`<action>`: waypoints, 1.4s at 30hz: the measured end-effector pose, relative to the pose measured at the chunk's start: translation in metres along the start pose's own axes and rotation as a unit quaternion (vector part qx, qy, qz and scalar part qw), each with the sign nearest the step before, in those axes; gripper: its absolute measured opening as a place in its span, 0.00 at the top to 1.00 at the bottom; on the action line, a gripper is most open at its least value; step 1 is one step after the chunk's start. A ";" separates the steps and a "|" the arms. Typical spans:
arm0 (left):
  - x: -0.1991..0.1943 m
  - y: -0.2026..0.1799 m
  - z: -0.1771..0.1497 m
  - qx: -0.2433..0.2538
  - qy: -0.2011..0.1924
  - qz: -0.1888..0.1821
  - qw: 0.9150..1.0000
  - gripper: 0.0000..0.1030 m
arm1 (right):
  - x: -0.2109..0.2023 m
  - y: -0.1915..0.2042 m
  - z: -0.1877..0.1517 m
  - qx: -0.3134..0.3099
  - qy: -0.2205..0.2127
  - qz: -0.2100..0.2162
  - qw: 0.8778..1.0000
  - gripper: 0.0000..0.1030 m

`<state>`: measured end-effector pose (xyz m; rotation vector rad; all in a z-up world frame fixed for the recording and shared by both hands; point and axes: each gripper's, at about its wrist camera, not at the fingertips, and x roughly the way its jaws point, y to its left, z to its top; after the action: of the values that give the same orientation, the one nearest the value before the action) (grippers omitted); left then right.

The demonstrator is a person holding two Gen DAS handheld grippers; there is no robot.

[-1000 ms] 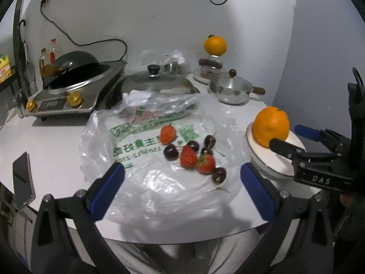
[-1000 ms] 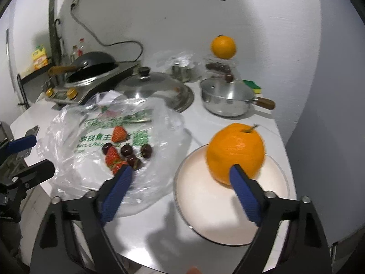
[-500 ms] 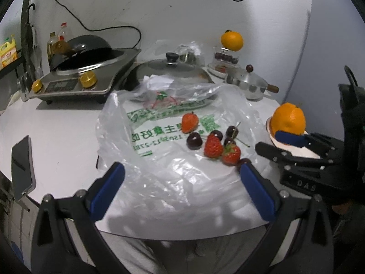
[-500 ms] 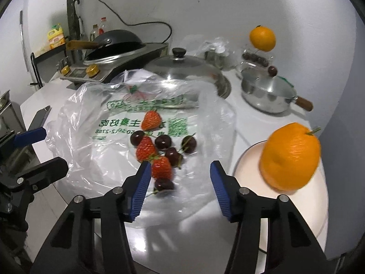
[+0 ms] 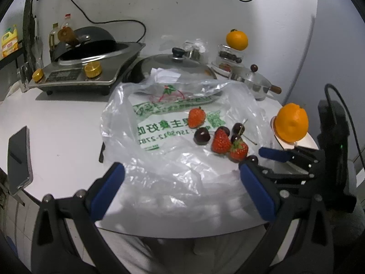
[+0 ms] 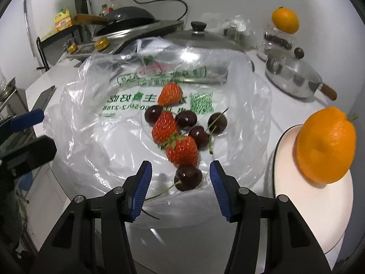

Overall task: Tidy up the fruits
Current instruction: 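Move the right tool back to the bag and close on a dark cherry, then lift the cherry with the right tool while the left tool approaches a strawberry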

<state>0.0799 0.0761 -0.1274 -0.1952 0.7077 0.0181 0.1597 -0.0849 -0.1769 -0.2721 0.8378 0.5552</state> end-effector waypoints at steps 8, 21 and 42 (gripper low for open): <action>0.000 0.000 0.000 0.001 0.000 0.000 1.000 0.01 | 0.008 0.001 -0.002 0.002 0.007 0.005 1.000 0.49; 0.001 -0.008 0.004 0.012 0.000 0.009 1.000 0.01 | 0.016 -0.011 -0.004 0.019 0.010 0.018 1.000 0.50; 0.010 -0.047 0.011 0.051 0.008 0.022 0.998 0.01 | 0.011 -0.019 -0.016 0.023 -0.008 0.045 0.999 0.71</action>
<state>0.0986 0.0319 -0.1182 -0.0812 0.7277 0.0222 0.1666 -0.1041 -0.1961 -0.1882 0.8489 0.6215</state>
